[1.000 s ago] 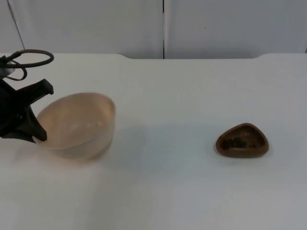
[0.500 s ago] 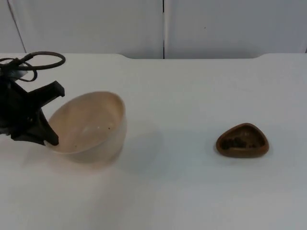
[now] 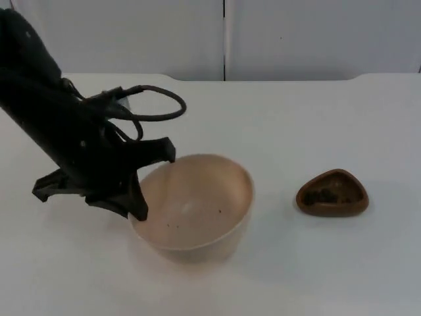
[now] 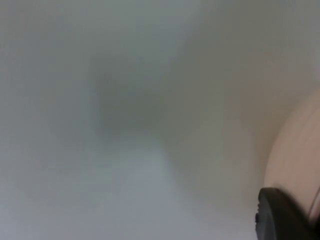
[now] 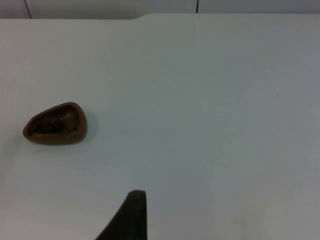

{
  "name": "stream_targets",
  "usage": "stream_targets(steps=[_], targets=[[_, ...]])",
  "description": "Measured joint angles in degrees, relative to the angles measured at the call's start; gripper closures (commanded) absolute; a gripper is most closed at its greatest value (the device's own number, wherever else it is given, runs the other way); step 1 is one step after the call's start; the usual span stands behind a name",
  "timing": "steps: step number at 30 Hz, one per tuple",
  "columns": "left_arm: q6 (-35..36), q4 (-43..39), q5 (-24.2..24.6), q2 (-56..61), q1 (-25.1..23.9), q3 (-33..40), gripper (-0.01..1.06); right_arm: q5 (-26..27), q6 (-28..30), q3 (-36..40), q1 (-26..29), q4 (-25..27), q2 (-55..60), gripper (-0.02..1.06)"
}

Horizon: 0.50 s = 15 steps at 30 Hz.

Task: Pick up the bowl with the left hand and pour the coffee beans from the cup into the bowl with the right hand.

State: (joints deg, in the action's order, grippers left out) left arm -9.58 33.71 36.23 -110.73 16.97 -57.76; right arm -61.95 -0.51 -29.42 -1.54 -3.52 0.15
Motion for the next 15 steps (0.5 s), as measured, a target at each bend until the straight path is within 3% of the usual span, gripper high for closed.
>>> stream_targets(steps=[4,15], targets=[[5.7,-5.8,-0.8,1.8,3.4,0.0,1.05,0.0,0.0,0.0,0.0,0.0,0.0,-0.01],[8.1,-9.4,0.6,5.8,3.8,-0.7,1.05,0.0,0.0,0.0,0.0,0.0,0.0,-0.01]])
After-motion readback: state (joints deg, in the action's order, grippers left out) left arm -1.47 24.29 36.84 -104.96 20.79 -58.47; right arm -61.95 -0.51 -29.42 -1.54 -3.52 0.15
